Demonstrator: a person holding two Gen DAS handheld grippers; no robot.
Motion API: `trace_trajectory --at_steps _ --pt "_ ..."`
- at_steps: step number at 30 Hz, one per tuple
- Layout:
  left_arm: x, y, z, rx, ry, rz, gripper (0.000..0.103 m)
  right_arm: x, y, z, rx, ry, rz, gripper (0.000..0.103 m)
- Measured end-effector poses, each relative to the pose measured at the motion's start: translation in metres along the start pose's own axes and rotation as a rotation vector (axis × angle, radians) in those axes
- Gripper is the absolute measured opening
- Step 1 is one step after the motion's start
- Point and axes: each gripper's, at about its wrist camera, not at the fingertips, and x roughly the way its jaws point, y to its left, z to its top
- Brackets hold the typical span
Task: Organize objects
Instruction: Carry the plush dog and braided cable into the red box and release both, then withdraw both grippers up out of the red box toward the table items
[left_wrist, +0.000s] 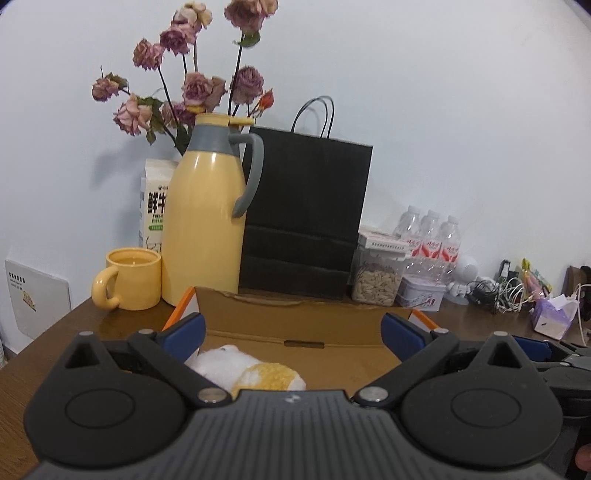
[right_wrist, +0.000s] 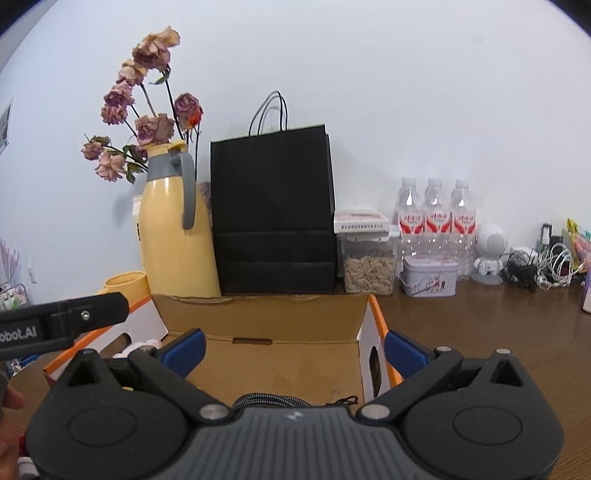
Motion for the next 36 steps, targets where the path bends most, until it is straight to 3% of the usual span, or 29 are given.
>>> trace_trajectory --at_steps 8,18,32,36 --pt "-0.032 -0.001 0.012 0.007 -0.028 -0.010 0.103 -0.033 0.003 0.015 -0.026 -0.044 0.022 0.103" --pt "-0.074 0.005 0.010 0.025 0.017 0.004 0.103 -0.082 0.007 0.011 -0.048 -0.029 0.022 0.103" --pt "-0.123 0.032 -0.034 0.044 0.139 0.030 0.103 -0.130 0.002 -0.042 -0.033 0.116 0.025 0.103" --pt "-0.130 0.037 -0.045 0.040 0.173 0.034 0.103 -0.131 0.005 -0.057 -0.040 0.186 -0.024 0.103"
